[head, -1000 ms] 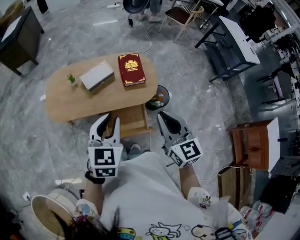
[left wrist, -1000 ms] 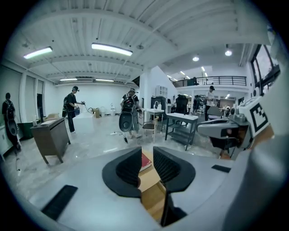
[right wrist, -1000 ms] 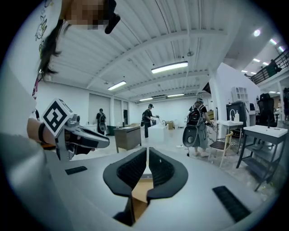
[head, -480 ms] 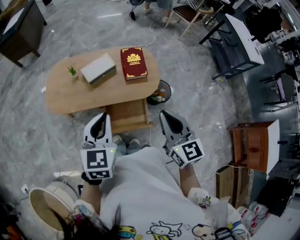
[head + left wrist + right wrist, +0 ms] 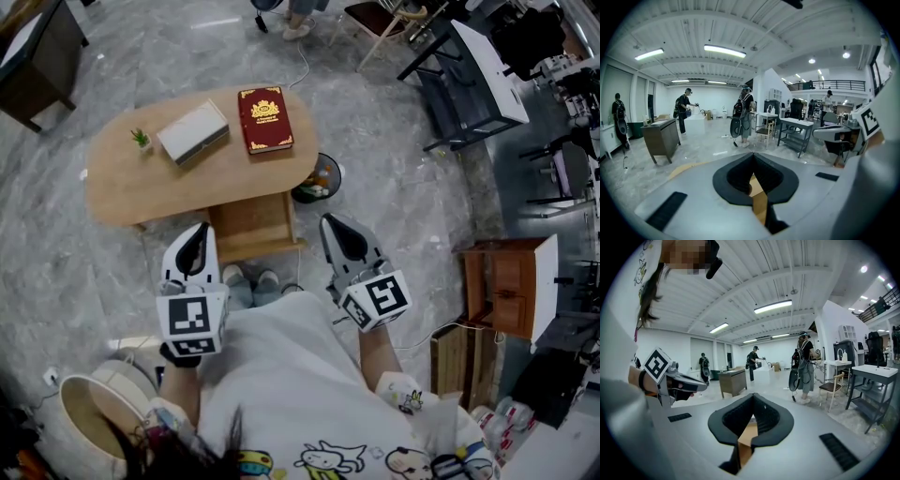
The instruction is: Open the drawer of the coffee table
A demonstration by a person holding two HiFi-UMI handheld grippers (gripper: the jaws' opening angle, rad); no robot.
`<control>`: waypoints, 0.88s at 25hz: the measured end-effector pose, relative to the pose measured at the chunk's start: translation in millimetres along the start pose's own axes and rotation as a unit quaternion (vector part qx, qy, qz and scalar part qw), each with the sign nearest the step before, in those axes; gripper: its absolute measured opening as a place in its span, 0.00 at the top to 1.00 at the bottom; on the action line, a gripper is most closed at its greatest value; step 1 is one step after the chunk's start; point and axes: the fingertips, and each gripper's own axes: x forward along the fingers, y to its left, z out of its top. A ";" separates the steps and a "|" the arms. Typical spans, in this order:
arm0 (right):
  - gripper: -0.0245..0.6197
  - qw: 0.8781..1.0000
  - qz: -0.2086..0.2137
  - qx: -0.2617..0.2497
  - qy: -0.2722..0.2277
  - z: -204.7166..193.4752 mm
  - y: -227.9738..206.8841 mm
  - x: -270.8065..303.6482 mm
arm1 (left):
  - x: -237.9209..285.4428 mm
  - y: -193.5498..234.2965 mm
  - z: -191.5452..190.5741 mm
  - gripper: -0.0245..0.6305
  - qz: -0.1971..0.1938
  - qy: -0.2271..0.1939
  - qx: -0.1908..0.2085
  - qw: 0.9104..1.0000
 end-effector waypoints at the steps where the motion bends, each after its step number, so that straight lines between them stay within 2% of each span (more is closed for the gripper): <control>1: 0.96 1.000 0.001 -0.001 0.001 0.2 0.4 1.5 | 0.9 0.7 0.3 0.96 -0.001 0.000 -0.001 1.000; 22: 0.96 1.000 0.012 0.003 0.005 1.5 -1.5 14.5 | 5.7 6.3 4.5 0.96 0.002 -0.007 0.003 1.000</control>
